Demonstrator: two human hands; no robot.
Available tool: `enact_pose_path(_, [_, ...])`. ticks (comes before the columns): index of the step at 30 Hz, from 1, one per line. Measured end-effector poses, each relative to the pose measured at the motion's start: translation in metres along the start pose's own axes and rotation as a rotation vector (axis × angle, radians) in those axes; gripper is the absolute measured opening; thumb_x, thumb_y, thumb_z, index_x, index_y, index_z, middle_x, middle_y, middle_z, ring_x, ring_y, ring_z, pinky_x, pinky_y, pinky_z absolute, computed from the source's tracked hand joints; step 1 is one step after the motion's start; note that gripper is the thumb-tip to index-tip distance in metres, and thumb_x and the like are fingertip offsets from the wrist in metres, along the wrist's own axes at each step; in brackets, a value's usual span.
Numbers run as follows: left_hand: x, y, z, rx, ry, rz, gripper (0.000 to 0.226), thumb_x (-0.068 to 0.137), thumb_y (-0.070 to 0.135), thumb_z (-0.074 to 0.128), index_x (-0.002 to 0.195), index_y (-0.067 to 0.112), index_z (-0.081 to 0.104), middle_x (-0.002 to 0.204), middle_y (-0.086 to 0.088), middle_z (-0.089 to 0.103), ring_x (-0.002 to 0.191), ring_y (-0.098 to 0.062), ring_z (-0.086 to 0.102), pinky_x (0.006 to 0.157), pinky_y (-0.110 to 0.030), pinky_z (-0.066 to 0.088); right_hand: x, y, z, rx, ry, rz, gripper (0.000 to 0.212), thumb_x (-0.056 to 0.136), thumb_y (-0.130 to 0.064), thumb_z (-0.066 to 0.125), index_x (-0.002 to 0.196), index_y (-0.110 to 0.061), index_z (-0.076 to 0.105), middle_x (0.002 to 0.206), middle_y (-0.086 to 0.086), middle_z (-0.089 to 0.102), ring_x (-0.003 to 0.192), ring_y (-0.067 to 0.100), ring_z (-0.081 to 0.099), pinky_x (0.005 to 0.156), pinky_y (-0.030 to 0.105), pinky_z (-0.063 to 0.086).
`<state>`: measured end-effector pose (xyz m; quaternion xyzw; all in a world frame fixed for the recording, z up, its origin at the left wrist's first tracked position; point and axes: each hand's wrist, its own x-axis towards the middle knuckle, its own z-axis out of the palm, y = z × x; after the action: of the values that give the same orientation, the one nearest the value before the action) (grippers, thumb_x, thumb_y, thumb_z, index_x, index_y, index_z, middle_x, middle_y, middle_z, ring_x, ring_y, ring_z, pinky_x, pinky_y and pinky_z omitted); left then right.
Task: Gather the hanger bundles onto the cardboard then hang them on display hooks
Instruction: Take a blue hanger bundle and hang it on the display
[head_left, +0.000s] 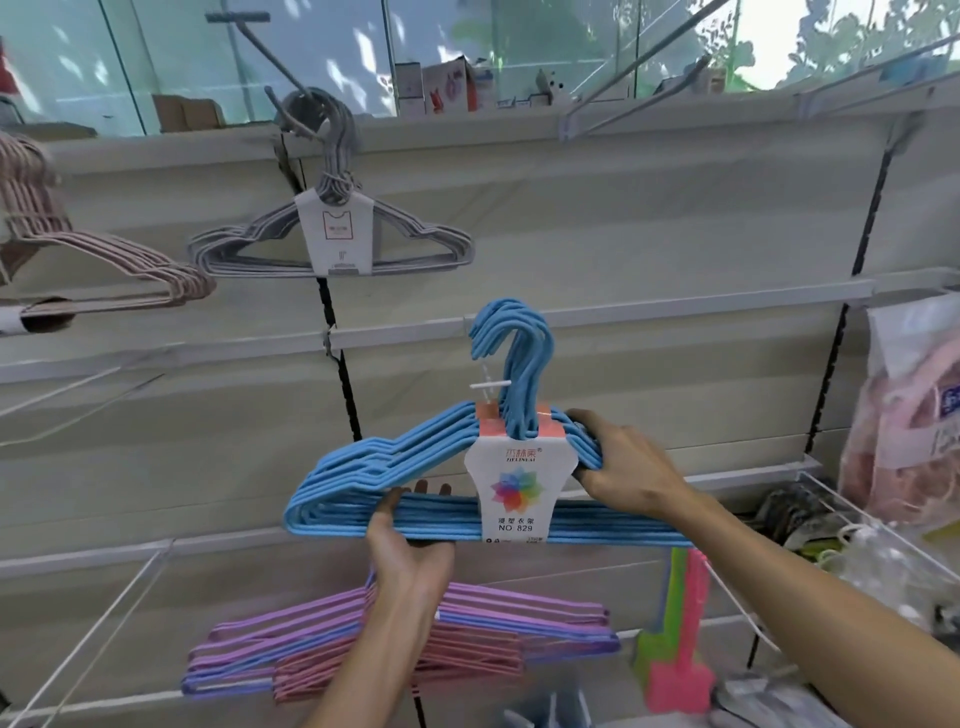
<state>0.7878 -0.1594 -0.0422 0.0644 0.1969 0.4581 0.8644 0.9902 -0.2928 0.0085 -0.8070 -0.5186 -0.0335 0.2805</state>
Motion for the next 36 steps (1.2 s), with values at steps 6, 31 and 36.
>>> enact_pose_path(6, [0.026, -0.008, 0.007, -0.03, 0.077, 0.04, 0.003, 0.094, 0.017, 0.057, 0.092, 0.015, 0.059, 0.092, -0.008, 0.059, 0.092, -0.028, 0.061, 0.104, -0.049, 0.047, 0.036, 0.008, 0.008, -0.06, -0.028, -0.053, 0.058, 0.086, -0.039, 0.06, 0.14, -0.035, 0.039, 0.112, -0.002, 0.071, 0.098, 0.026, 0.066, 0.074, 0.035, 0.048])
enact_pose_path(31, [0.126, -0.018, -0.01, 0.024, 0.115, 0.174, 0.02, 0.094, 0.029, 0.055, 0.109, 0.017, 0.059, 0.094, -0.008, 0.062, 0.093, -0.027, 0.062, 0.089, -0.047, 0.053, 0.105, 0.035, 0.057, -0.089, -0.128, -0.129, 0.068, 0.08, -0.034, 0.056, 0.143, -0.029, 0.033, 0.125, 0.001, 0.065, 0.103, 0.03, 0.064, 0.083, 0.039, 0.051])
enact_pose_path(36, [0.136, -0.012, -0.018, 0.139, 0.16, 0.144, 0.027, 0.096, 0.017, 0.057, 0.123, 0.015, 0.058, 0.106, -0.009, 0.064, 0.108, -0.028, 0.061, 0.094, -0.047, 0.052, 0.111, 0.039, 0.06, -0.065, -0.182, -0.126, 0.074, 0.081, -0.029, 0.056, 0.148, -0.024, 0.027, 0.132, 0.005, 0.06, 0.108, 0.03, 0.061, 0.084, 0.037, 0.046])
